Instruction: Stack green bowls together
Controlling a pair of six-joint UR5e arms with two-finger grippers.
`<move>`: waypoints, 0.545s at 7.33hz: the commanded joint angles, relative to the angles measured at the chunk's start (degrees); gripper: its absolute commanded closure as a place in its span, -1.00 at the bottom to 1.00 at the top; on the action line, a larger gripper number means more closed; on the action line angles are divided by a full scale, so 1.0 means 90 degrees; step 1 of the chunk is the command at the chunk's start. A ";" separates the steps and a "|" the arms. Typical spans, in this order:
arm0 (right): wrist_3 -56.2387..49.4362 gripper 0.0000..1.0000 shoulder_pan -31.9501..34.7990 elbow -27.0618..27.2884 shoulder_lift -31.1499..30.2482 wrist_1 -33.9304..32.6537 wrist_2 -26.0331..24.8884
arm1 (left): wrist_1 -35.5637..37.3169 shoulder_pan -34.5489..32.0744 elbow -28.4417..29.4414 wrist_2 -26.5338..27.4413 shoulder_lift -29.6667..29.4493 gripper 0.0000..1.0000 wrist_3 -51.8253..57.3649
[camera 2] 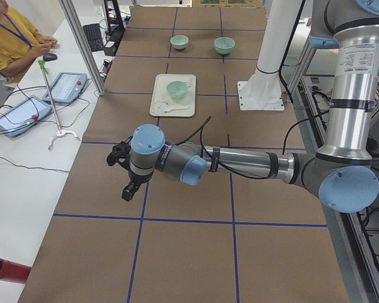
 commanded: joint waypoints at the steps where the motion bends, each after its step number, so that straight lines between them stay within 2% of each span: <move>1: 0.0226 -1.00 -0.0192 -0.0143 0.0010 0.0561 -0.0001 | -0.0514 0.0861 -0.0020 -0.0016 -0.0034 -1.00 -0.1030; 2: 0.0517 -1.00 -0.0270 -0.0134 0.0010 0.0582 -0.0001 | -0.0612 0.1600 -0.0175 0.0052 -0.0034 -1.00 -0.2887; 4: 0.0549 -1.00 -0.0271 -0.0134 0.0010 0.0572 0.0009 | -0.1059 0.2414 -0.0236 0.1093 0.0005 -1.00 -0.4733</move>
